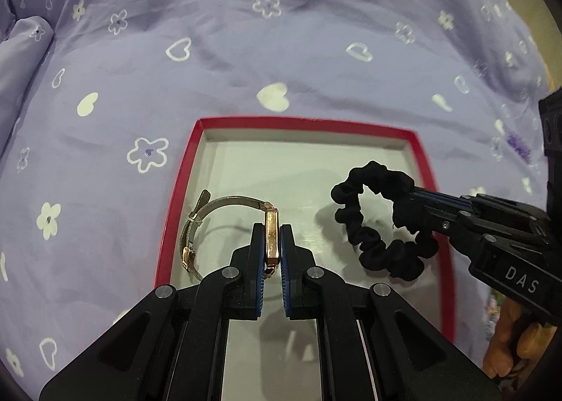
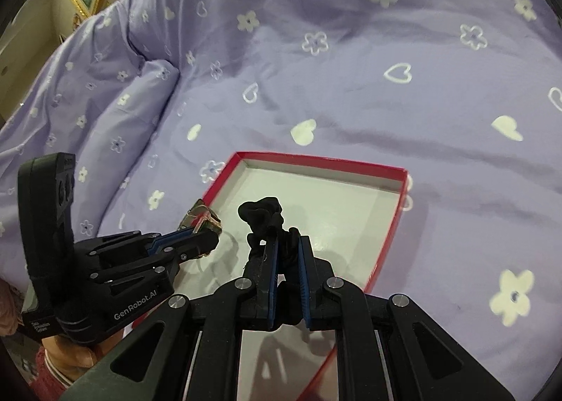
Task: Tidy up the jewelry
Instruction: 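Carry the watch and scrunchie into the red tray and open both tools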
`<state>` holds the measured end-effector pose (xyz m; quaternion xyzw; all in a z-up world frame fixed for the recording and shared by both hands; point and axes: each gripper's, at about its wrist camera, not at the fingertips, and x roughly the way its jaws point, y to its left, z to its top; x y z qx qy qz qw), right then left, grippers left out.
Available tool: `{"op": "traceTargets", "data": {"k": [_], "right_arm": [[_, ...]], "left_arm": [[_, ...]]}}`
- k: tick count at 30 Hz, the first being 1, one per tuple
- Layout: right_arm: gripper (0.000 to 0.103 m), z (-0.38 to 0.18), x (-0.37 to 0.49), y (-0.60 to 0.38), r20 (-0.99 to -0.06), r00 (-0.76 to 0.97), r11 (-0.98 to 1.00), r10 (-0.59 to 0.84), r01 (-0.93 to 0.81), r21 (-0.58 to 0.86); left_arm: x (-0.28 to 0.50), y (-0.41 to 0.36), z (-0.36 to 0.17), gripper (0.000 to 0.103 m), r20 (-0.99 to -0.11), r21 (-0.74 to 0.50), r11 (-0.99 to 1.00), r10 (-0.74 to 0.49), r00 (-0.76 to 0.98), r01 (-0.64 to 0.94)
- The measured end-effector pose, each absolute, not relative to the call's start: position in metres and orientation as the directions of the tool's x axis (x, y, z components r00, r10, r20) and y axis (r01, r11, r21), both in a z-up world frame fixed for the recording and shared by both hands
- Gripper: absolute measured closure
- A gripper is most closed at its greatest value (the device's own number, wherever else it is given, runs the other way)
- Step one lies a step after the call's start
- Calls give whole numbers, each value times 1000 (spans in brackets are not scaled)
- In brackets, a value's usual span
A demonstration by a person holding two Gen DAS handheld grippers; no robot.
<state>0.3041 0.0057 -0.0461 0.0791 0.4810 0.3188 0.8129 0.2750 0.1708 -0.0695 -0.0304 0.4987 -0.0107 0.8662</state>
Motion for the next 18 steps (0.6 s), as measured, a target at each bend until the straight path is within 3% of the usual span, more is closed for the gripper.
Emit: {"op": "traceTargets", "data": {"k": [12,18], "right_arm": [[86,-67,316,16,-792,295,806,535,-459,374],[77,-63,317,16,-784,298,802,544,-459,382]], "left_arm": [[286,169,-92,92,-892,-15,1000,-7,453,-14],[282,170,-88,73,-889,-9,1000,5,458,-28]]}}
